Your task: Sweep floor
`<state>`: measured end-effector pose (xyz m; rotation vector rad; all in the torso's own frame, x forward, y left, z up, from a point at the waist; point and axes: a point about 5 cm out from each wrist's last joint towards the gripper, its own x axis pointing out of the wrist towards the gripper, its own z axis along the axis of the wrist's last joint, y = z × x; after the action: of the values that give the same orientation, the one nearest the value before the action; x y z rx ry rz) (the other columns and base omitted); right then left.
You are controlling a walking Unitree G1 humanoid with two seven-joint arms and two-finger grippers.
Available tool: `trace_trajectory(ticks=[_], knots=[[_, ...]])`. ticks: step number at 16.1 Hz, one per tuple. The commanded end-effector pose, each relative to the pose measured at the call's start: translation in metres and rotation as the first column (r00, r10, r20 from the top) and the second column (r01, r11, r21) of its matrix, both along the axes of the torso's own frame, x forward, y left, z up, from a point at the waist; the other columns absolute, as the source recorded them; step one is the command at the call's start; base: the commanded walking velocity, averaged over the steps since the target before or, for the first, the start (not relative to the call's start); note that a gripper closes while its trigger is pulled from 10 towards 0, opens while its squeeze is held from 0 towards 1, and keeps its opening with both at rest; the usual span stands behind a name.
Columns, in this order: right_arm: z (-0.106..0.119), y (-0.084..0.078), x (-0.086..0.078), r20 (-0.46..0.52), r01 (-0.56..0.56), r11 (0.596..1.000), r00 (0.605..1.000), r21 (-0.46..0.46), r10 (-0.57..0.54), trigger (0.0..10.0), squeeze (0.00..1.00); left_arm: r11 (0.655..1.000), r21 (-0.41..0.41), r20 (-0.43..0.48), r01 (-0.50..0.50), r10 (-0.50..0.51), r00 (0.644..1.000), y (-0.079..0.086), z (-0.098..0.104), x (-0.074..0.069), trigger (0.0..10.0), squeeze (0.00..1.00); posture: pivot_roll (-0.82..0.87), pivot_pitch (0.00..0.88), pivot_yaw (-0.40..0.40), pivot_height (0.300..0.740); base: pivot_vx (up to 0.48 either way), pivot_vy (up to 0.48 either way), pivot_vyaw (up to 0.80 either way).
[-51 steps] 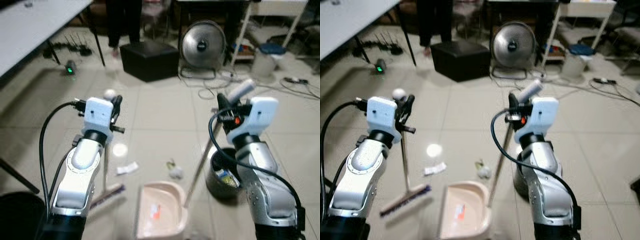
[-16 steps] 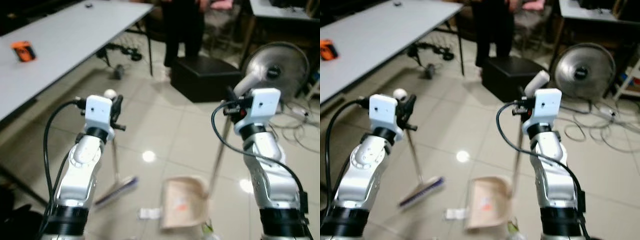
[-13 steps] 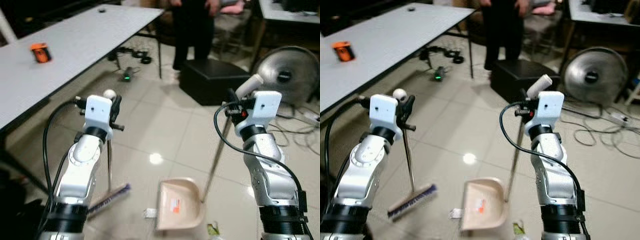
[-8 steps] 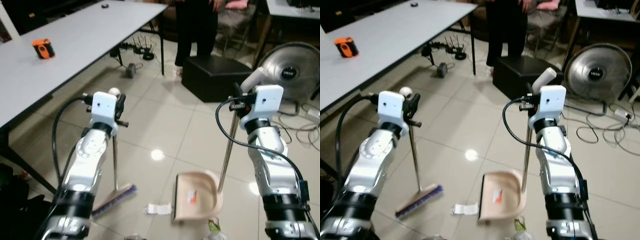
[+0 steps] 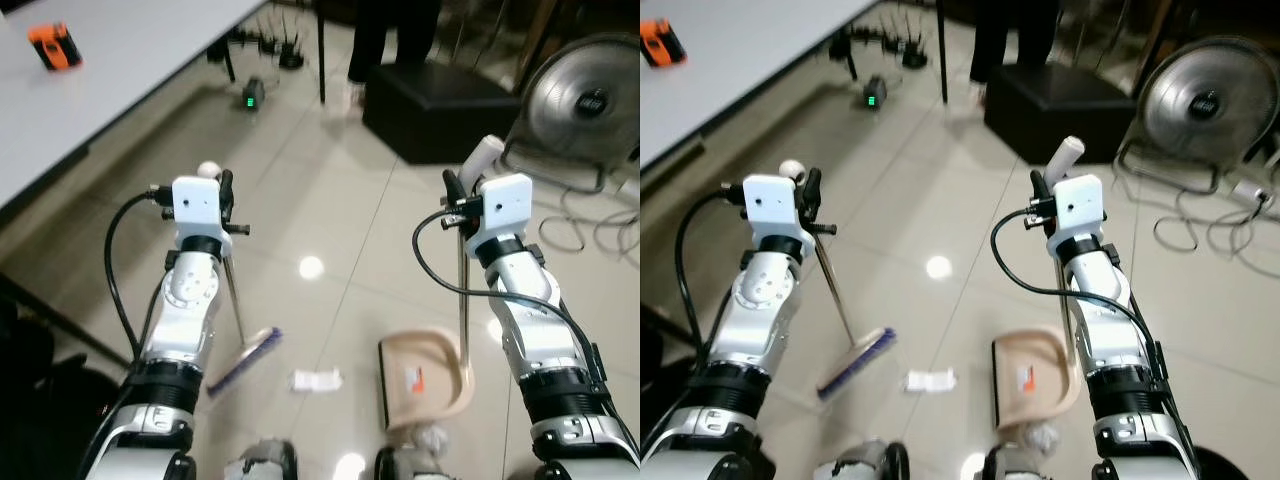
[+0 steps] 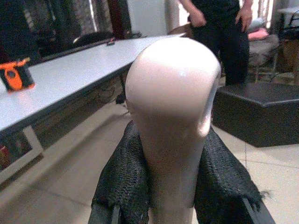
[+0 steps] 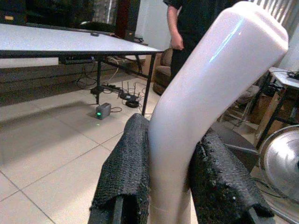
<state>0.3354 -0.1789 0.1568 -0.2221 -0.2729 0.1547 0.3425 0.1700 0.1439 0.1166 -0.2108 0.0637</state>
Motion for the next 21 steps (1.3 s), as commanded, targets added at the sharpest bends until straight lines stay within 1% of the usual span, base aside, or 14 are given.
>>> trace_trajectory(ticks=[1, 2, 4, 6, 8, 9, 10, 12, 14, 15, 17, 20, 21], knots=[[0.011, 0.001, 0.003, 0.053, -0.016, 1.0, 0.998, -0.011, 0.016, 10.0, 0.0, 1.0, 0.015, 0.047, -0.012, 0.012, 0.999, 0.0, 0.008, 0.002, 10.0, 0.0, 0.04, 0.286, 0.053, 0.74, 0.0, 0.0, 0.0], [0.013, 0.003, 0.006, 0.077, -0.021, 1.0, 0.997, -0.006, 0.021, 10.0, 0.0, 1.0, 0.026, 0.061, 0.0, -0.002, 0.998, -0.007, 0.008, 0.006, 10.0, 0.0, 0.04, 0.327, 0.059, 0.74, 0.0, 0.0, 0.0], [0.018, 0.006, 0.006, 0.125, -0.035, 0.999, 0.991, -0.012, 0.036, 10.0, 0.0, 0.999, 0.034, 0.088, -0.011, 0.008, 0.996, -0.011, 0.009, 0.007, 10.0, 0.0, 0.03, 0.345, 0.066, 0.74, 0.0, 0.0, 0.0], [0.02, 0.007, 0.005, 0.149, -0.037, 0.999, 0.988, -0.01, 0.038, 10.0, 0.0, 0.999, 0.052, 0.103, -0.014, 0.008, 0.995, -0.013, 0.01, 0.009, 10.0, 0.0, 0.03, 0.361, 0.062, 0.74, 0.0, 0.0, 0.0], [0.016, 0.008, 0.004, 0.154, -0.04, 0.999, 0.987, -0.002, 0.04, 10.0, 0.0, 0.997, 0.068, 0.112, -0.041, 0.033, 0.993, -0.016, 0.011, 0.012, 10.0, 0.0, 0.05, 0.383, 0.057, 0.74, 0.0, 0.0, 0.0], [0.007, 0.009, 0.001, 0.15, -0.055, 0.998, 0.987, 0.017, 0.052, 10.0, 0.0, 0.995, 0.083, 0.124, -0.054, 0.044, 0.991, -0.024, 0.014, 0.017, 10.0, 0.0, 0.08, 0.388, 0.04, 0.74, 0.0, 0.0, 0.0], [0.003, 0.011, 0.0, 0.155, -0.065, 0.998, 0.986, 0.026, 0.06, 10.0, 0.0, 0.994, 0.092, 0.129, -0.053, 0.041, 0.991, -0.029, 0.015, 0.018, 10.0, 0.0, 0.08, 0.393, 0.04, 0.74, 0.0, 0.0, 0.0], [-0.004, 0.02, -0.002, 0.173, -0.076, 0.995, 0.983, 0.071, 0.063, 10.0, 0.0, 0.996, 0.075, 0.123, -0.057, 0.048, 0.991, -0.032, 0.017, 0.023, 10.0, 0.0, 0.09, 0.409, 0.042, 0.74, 0.0, 0.0, 0.0], [-0.007, 0.034, -0.003, 0.186, -0.104, 0.99, 0.979, 0.09, 0.086, 10.0, 0.0, 0.995, 0.08, 0.126, -0.055, 0.045, 0.991, -0.032, 0.019, 0.025, 10.0, 0.0, 0.1, 0.404, 0.047, 0.74, 0.0, 0.0, 0.0], [-0.008, 0.037, -0.003, 0.185, -0.112, 0.99, 0.978, 0.087, 0.095, 10.0, 0.0, 0.995, 0.081, 0.127, -0.053, 0.042, 0.991, -0.032, 0.02, 0.026, 10.0, 0.0, 0.11, 0.405, 0.047, 0.74, 0.0, 0.0, 0.0], [-0.015, 0.05, -0.006, 0.183, -0.157, 0.986, 0.972, 0.049, 0.146, 10.0, 0.0, 0.995, 0.072, 0.122, -0.072, 0.063, 0.991, -0.033, 0.024, 0.031, 10.0, 0.0, 0.11, 0.426, 0.05, 0.74, 0.0, 0.0, 0.0], [-0.019, 0.06, -0.012, 0.202, -0.185, 0.982, 0.964, 0.03, 0.175, 10.0, 0.0, 0.996, 0.067, 0.104, -0.066, 0.059, 0.993, -0.04, 0.02, 0.032, 10.0, 0.0, 0.1, 0.422, 0.055, 0.74, 0.0, 0.0, 0.0], [-0.017, 0.06, -0.013, 0.214, -0.187, 0.982, 0.961, 0.026, 0.177, 10.0, 0.0, 0.996, 0.062, 0.104, -0.064, 0.057, 0.993, -0.041, 0.02, 0.032, 10.0, 0.0, 0.1, 0.42, 0.055, 0.74, 0.0, 0.0, 0.0]])
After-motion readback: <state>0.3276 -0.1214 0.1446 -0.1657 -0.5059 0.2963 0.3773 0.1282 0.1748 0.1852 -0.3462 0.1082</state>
